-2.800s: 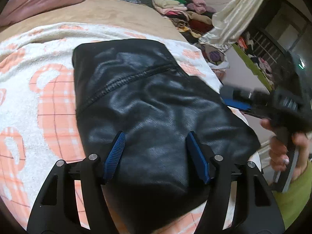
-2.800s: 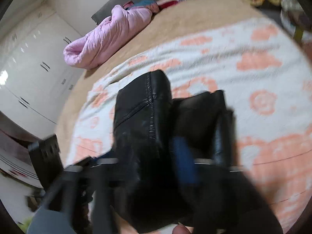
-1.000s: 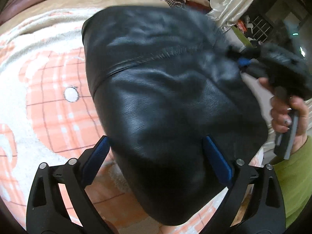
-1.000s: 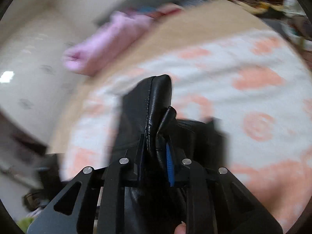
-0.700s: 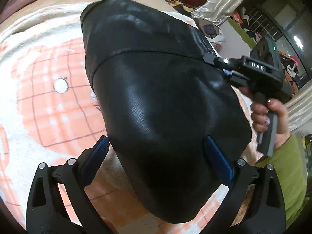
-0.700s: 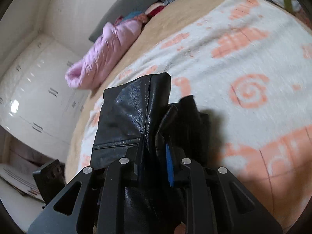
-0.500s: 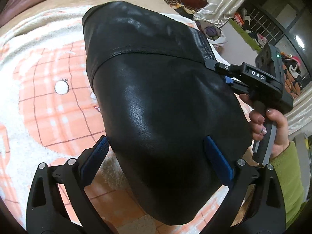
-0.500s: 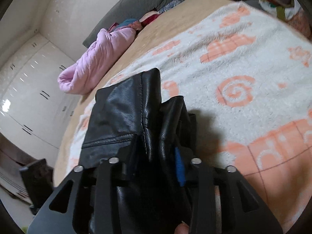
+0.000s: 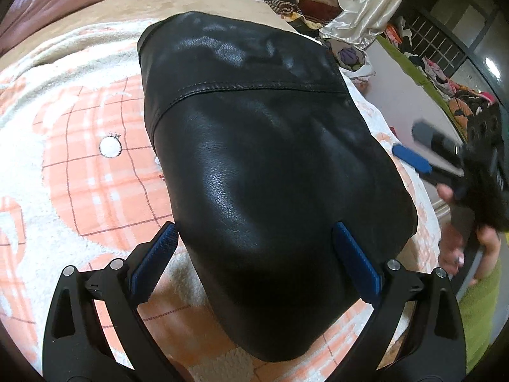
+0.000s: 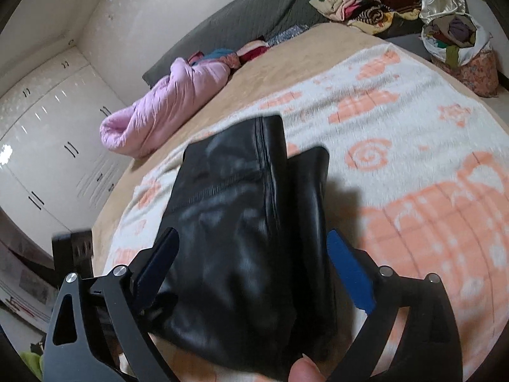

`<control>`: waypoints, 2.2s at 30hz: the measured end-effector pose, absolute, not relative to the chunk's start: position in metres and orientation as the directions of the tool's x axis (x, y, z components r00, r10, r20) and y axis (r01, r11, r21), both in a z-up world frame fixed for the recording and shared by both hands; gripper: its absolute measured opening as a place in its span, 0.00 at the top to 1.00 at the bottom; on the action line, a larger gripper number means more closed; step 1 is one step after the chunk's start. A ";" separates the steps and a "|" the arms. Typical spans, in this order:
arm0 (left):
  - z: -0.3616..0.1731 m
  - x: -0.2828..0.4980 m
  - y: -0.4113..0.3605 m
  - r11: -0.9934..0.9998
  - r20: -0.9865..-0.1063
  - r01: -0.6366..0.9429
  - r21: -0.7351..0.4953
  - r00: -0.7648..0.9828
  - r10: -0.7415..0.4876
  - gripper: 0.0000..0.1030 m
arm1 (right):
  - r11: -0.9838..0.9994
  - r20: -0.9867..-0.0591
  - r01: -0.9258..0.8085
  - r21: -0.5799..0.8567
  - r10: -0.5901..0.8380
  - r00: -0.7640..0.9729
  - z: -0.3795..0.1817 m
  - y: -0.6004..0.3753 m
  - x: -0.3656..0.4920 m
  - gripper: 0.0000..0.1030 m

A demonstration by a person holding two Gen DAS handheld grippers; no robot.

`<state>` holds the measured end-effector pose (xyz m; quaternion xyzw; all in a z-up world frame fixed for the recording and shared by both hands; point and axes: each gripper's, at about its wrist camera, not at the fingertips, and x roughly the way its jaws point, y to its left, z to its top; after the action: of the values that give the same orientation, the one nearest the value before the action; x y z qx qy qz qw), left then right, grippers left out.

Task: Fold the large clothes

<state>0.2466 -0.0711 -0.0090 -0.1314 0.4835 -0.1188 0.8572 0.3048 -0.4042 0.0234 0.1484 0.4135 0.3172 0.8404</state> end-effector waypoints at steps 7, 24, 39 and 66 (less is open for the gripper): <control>-0.003 0.235 -0.078 0.946 -0.796 0.089 -0.312 0.520 -0.311 0.12 | 0.772 -0.623 -0.392 0.501 0.636 0.456 0.019 -0.407 0.276 0.16; -0.007 0.223 -0.077 0.942 -0.788 0.089 -0.325 0.525 -0.321 0.12 | 0.841 -0.710 -0.275 0.466 0.541 0.450 -0.019 -0.413 0.260 0.53; 0.025 0.179 -0.071 0.947 -0.743 0.121 -0.296 0.594 -0.308 0.09 | 0.895 -0.541 -0.336 0.292 0.445 0.713 0.043 -0.412 0.177 0.04; 0.029 0.098 -0.062 0.947 -0.705 0.106 -0.304 0.644 -0.298 0.09 | 0.906 -0.540 -0.387 0.173 0.416 0.732 0.040 -0.395 0.085 0.04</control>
<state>0.0980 -0.0617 0.0290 -0.1181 0.4069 -0.1126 0.8988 0.0850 -0.3948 0.0397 0.0244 0.2959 0.2157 0.9302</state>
